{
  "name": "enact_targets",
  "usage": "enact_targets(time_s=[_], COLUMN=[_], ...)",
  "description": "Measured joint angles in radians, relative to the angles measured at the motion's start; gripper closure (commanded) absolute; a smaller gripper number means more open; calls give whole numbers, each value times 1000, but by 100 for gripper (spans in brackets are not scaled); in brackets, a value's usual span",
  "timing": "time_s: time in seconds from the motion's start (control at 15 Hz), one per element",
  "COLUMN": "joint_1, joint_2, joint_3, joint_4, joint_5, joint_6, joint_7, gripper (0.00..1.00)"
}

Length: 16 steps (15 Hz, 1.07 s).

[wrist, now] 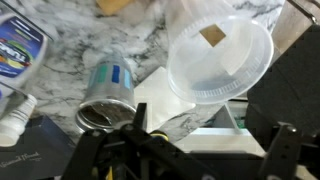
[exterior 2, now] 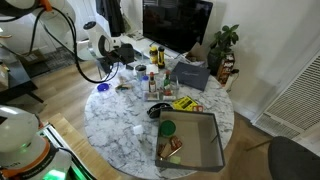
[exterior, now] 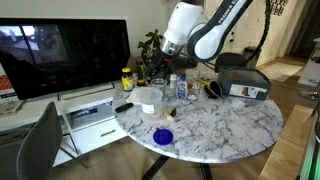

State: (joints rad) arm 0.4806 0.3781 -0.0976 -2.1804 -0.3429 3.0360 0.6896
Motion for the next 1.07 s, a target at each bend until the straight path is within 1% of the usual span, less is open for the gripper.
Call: enact_targets(time_s=[0.13,0.27,0.4,0.53,0.73,1.07], joint_1=[0,-9,-38,-71,-115,-180], joint_2=[-67,-125,-166,-185,-170,-82], joint_3=[5,29,83,136,189,219], joint_4=[-59,-114,-159,-185,-191,-165], joint_5=[5,30,87,145,218,304], joint_6=[-112,-219,-303,-364,-392,-358], joint_7=[3,-5,-42,-86,-161,-323], gripper=[0,0,0,0,0,0])
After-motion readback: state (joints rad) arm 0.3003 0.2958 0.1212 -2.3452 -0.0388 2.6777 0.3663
